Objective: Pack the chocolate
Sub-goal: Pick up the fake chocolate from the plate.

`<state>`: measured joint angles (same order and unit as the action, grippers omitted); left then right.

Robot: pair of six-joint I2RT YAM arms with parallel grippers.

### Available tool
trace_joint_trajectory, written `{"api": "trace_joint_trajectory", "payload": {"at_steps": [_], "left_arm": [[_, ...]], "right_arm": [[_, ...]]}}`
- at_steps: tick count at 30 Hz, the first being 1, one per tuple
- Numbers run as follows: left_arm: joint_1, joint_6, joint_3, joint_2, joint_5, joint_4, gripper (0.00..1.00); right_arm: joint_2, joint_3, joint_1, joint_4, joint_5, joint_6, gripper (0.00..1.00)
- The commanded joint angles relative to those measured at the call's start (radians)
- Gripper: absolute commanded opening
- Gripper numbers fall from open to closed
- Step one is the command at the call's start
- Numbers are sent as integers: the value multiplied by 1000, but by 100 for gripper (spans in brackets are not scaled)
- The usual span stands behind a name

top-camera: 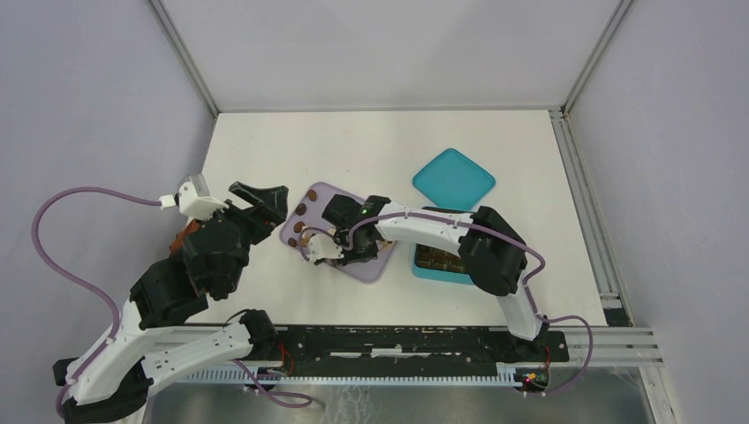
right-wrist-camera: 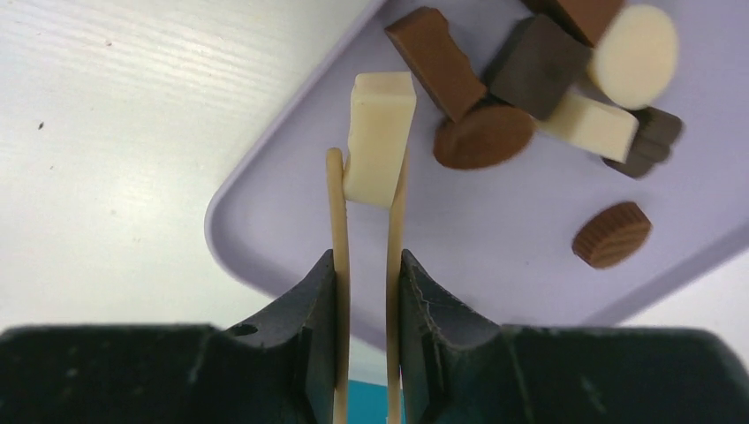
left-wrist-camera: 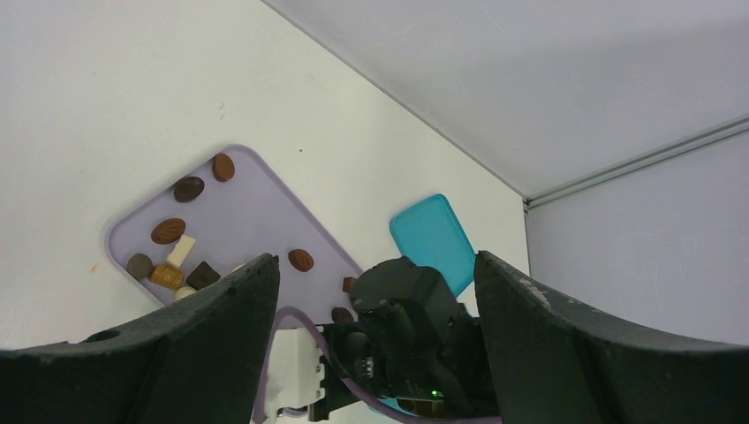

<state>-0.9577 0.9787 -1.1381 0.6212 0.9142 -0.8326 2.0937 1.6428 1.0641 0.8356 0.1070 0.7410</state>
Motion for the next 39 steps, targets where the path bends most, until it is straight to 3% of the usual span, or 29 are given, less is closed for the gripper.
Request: {"api": "trace_joint_trajectory", "payload": {"at_steps": [1,10,20,31,39], "left_arm": [[2,57,2,-1,12,36,86],[3,59,9,0,-3,50,86],[2,77,42,4,-19,74,86],[3,80,88,71,-69,150,86],[2,70,123,240,-158,222,87]], "right_arm": [[-122,-4,-40,-9,76,-21,12],[-156,-13,-82,-2,95,-28,12],[-298,-61,-173,9,182,-28,12],[-551,-276,-344,-15,243,-2,12],[-765,-517,-521,9,277,47,13]]}}
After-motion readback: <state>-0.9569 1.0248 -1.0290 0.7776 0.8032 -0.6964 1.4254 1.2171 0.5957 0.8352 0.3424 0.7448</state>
